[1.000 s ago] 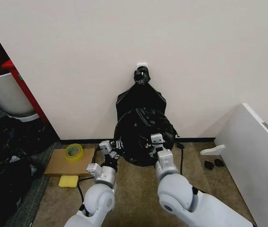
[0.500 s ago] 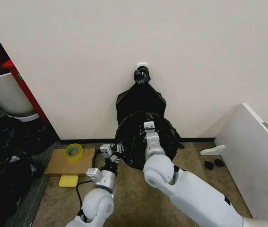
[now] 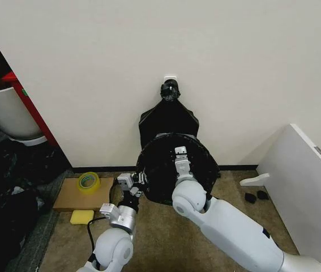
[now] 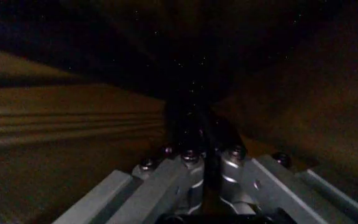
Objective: Place the garbage bag over the trash bin.
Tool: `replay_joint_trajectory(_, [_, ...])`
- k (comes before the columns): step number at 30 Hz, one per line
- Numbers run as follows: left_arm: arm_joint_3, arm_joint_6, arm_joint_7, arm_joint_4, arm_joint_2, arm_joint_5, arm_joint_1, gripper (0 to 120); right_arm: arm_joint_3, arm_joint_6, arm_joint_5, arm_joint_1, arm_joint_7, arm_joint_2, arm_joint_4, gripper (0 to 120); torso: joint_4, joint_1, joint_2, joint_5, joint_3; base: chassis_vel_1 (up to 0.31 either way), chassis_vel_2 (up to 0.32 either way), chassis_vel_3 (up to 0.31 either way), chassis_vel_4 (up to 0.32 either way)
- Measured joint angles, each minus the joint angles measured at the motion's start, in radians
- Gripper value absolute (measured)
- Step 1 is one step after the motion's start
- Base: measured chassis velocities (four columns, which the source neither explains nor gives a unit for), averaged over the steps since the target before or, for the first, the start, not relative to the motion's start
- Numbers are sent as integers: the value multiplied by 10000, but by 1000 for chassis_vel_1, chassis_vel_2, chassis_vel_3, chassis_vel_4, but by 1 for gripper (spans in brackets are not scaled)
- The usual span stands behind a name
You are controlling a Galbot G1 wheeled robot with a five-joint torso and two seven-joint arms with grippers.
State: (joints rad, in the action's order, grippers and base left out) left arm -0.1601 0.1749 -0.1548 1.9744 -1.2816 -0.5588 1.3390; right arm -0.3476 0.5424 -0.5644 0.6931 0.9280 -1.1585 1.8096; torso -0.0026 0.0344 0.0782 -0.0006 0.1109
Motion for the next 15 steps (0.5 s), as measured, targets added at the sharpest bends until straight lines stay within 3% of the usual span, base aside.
replay_joint_trajectory(7, [-35,-24,-86,-56,36,-155,-120,0,-58,-155,-35,383,-408,330,978,0,0,-1,1,-1,-1,0,0,0,0])
replay_joint_trajectory(11, [4,-42,-90,-143,32,-162,-182,0,-185,-229,-843,423,-661,405,1556,0,0,-1,0,0,-1,0,0,0,0])
replay_joint_trajectory(15, [19,-36,-72,-202,40,-161,-241,0,-269,532,-2478,87,-237,347,1986,0,1,0,1,0,-1,0,0,0,0])
